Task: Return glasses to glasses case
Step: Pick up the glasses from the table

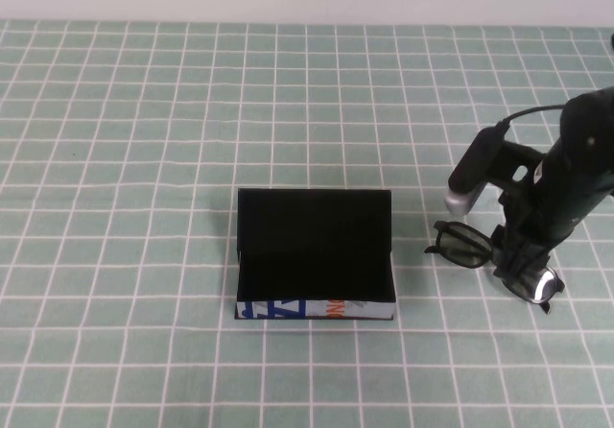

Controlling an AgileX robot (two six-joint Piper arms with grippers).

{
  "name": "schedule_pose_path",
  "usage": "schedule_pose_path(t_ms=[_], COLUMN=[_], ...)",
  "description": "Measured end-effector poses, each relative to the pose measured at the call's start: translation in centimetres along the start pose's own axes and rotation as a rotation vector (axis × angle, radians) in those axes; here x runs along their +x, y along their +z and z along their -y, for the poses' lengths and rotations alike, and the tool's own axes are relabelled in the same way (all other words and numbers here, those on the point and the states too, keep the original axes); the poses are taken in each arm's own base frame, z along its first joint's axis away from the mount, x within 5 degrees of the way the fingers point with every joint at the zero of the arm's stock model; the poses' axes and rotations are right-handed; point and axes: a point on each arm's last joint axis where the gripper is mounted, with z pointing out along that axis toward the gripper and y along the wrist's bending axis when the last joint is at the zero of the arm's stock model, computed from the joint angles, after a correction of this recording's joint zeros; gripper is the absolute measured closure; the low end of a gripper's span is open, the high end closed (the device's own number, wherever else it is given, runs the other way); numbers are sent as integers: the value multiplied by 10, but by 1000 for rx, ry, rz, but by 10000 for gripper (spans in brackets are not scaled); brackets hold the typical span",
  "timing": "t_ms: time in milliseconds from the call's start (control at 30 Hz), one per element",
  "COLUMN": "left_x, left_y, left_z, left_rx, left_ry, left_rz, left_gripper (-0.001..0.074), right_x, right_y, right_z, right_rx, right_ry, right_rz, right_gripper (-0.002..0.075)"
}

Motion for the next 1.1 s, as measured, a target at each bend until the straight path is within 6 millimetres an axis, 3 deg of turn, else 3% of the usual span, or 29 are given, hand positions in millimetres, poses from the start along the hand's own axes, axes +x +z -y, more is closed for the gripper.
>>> schedule_pose_path(t_ms=[333, 433, 667, 933, 1100], left_x=[0, 0, 0, 0, 0], left_y=[0, 0, 0, 0, 0], left_z=[0, 0, 0, 0, 0], left_rx=[-1, -1, -1, -1, -1], left_ry=[2, 2, 2, 2, 2], left_rz=[0, 0, 0, 0, 0], left_gripper=[737, 737, 737, 737, 737], right_x=[-2, -3, -3, -5, -25], right_y=[33, 35, 35, 28, 2], right_z=[1, 1, 0, 2, 10], right_rx=[-22, -23, -29, -64, -136], right_ry=[1, 2, 8, 14, 13], right_rz=[-23, -21, -21, -55, -16], right_gripper=[402, 443, 651, 651, 651])
